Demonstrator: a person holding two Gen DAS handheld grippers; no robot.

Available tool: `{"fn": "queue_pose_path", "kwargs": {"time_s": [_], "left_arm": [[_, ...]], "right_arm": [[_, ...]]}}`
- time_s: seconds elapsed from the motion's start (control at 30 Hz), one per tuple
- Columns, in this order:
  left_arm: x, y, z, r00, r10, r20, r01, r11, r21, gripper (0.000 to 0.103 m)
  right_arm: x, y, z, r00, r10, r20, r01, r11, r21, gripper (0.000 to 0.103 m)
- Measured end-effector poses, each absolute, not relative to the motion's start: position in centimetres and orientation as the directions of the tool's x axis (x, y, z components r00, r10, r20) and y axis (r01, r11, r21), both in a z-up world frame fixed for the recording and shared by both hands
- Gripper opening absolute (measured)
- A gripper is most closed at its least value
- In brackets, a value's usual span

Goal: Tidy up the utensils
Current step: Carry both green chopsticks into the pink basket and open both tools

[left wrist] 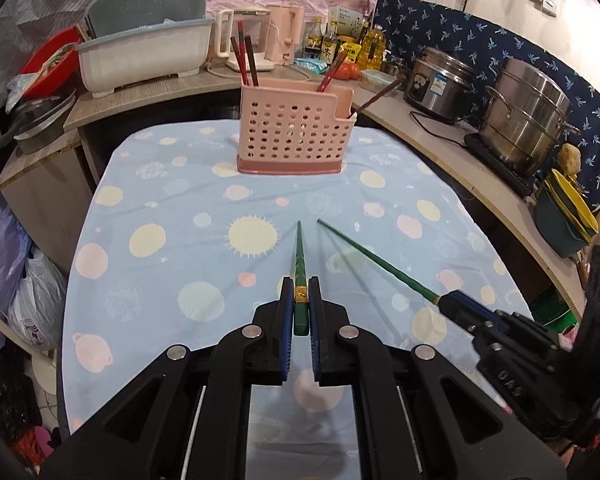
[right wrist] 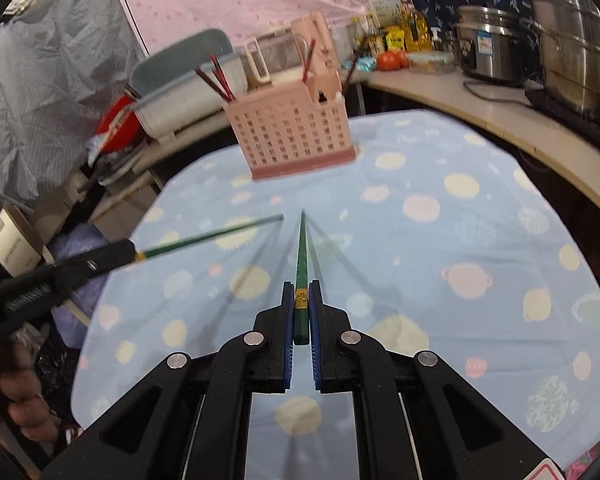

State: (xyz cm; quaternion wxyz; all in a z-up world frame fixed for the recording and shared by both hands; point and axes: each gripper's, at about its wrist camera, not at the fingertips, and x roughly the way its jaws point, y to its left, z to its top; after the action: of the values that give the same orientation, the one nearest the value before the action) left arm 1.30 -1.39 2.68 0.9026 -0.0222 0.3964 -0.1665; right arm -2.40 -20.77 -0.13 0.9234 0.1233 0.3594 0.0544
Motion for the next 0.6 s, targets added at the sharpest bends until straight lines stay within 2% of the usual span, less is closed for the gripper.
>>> {"fn": "queue_pose_path", "kwargs": {"time_s": [0.23,0.6], "left_arm": [[2.3,-1.9,5.4,0.665,-0.328,-0.671,0.3,0.94,-0.162,0.007],[6.7,-2.1,12.2,0.731,-0.356,-0.582,0.326,0.932,-0.161,0.007]], "right_arm": [[-1.2,-21.2,5.1,0.807,0.203,-0.555,-0.051,0.959,0.278,0.008],[3.2,-22.5,11.2,0.866,0.202,-0.458,-0.08,0.959,0.273,0.008]]}}
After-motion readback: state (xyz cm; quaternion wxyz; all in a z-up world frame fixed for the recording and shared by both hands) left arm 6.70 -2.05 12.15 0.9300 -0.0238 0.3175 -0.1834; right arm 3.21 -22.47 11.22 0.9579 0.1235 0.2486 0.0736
